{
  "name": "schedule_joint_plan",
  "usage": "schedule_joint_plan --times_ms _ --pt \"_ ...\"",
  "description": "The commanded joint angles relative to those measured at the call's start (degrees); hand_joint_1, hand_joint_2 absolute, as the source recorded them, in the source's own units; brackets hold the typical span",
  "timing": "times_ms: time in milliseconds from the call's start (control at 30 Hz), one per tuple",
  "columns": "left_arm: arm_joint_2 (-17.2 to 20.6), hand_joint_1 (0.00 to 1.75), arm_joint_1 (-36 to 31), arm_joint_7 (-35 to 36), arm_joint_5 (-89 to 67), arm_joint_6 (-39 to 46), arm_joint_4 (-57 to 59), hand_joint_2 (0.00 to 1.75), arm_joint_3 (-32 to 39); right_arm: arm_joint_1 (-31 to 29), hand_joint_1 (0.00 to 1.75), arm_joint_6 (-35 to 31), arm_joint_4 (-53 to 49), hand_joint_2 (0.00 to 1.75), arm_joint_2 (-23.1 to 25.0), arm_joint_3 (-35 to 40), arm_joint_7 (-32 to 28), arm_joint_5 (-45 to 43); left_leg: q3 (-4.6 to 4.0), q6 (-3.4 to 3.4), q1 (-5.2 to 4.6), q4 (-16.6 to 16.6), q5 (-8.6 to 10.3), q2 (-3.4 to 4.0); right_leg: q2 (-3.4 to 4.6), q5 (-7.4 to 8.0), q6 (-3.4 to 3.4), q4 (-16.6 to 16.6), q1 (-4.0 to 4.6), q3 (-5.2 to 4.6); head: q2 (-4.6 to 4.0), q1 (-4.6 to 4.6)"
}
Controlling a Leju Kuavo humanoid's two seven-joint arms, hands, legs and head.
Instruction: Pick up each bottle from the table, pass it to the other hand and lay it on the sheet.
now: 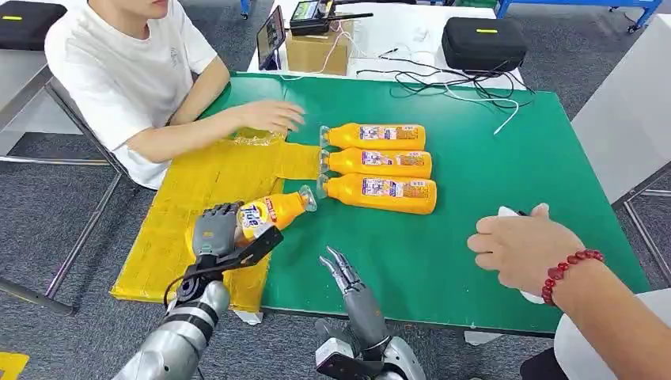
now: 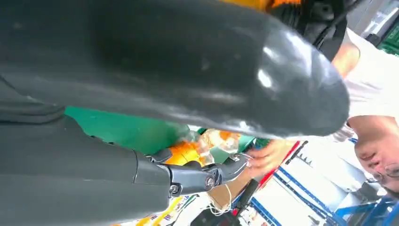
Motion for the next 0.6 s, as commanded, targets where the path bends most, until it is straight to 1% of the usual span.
schedule_joint_plan --times_ms 33,133,167,200,233,267,300,400,433,500,567,600 --pt "2.3 1.73 -2.9 0.6 3.6 -4.6 11.8 0.00 -2.7 -1.2 0.00 0.0 3.6 0.00 0.2 -1.7 -0.1 0.7 0.21 -0.14 0.09 -0.1 0.02 0.17 0.13 0.07 -0.18 -0.1 0.10 0.16 0.00 0.02" --pt "2.3 1.73 -2.9 0.6 3.6 -4.6 11.8 0.00 -2.7 -1.2 0.00 0.0 3.6 0.00 0.2 -1.7 -0.1 0.7 0.31 -0.12 0.08 -0.1 0.03 0.15 0.12 0.06 -0.17 -0.1 0.09 0.25 0.00 0.00" --pt "2.0 1.61 -2.8 -0.8 5.3 -5.7 11.4 0.00 -2.5 -1.3 0.00 0.2 3.8 0.00 0.2 -1.9 -0.2 0.7 0.39 -0.09 0.04 -0.1 0.03 0.11 0.09 0.04 -0.13 -0.1 0.05 0.32 0.00 0.00" --pt "1.9 1.31 -2.8 -2.0 7.1 -7.1 11.4 0.00 -2.2 -1.3 0.00 0.3 3.8 0.00 0.2 -2.0 -0.3 0.7 0.41 -0.11 0.06 -0.1 0.03 0.14 0.11 0.06 -0.15 -0.1 0.07 0.35 0.00 0.02" --pt "1.9 0.09 -2.9 -2.8 8.4 -8.3 11.3 0.00 -2.1 -1.4 0.00 0.4 3.9 0.00 0.1 -2.1 -0.4 0.6 0.48 -0.10 0.07 -0.1 0.03 0.14 0.11 0.06 -0.15 -0.1 0.08 0.43 0.00 0.00" --pt "1.9 0.00 -2.7 -4.4 10.5 -10.3 10.9 0.00 -2.6 -1.3 0.00 1.2 4.2 0.00 0.0 -2.4 -0.4 0.1 0.60 -0.05 0.02 -0.1 0.01 0.08 0.07 0.01 -0.09 -0.1 0.02 0.55 0.00 0.02" --pt "1.9 0.00 -2.6 -5.6 12.3 -11.9 10.6 0.00 -2.8 -1.3 0.00 1.3 4.4 0.00 -0.2 -2.4 -0.7 0.2 0.58 -0.09 0.07 -0.1 0.04 0.16 0.13 0.08 -0.15 -0.1 0.08 0.52 0.00 0.00" --pt "1.8 0.00 -1.8 -9.1 17.1 -16.4 9.2 0.00 -4.5 -1.4 0.00 0.8 5.3 0.00 -0.6 -2.9 -1.7 0.3 0.82 -0.05 0.00 -0.1 0.05 -0.17 -0.08 0.00 -0.10 -0.1 0.01 0.79 0.00 0.00" --pt "1.7 0.00 -1.6 -9.7 18.5 -17.3 8.8 0.00 -5.0 -1.4 0.00 0.7 5.3 0.00 -0.6 -3.3 -2.1 0.0 0.75 -0.09 0.06 -0.1 0.09 -0.12 -0.04 0.06 -0.15 -0.1 0.07 0.73 0.02 0.04" --pt "1.6 0.00 -1.1 -10.3 21.0 -16.8 7.5 0.00 -8.5 -1.5 0.00 0.3 5.3 0.00 -0.3 -4.1 -2.7 -0.4 0.83 -0.03 -0.01 -0.1 0.05 -0.07 0.00 0.02 -0.09 -0.1 0.00 0.79 0.00 0.02" --pt "1.5 0.00 -0.6 -10.6 21.8 -16.0 6.6 0.00 -10.7 -1.3 0.00 0.0 5.1 0.00 -0.2 -4.2 -2.7 -0.3 0.75 -0.10 0.10 -0.1 0.12 0.07 0.09 0.14 -0.20 -0.1 0.11 0.69 0.00 0.00" --pt "1.4 0.00 -0.5 -11.0 22.9 -16.7 6.4 0.00 -11.5 -1.3 0.00 0.1 5.1 0.00 -0.2 -4.2 -2.7 -0.4 0.85 -0.06 0.03 -0.1 0.10 -0.12 -0.09 0.05 -0.14 -0.1 0.05 0.83 0.00 0.00"
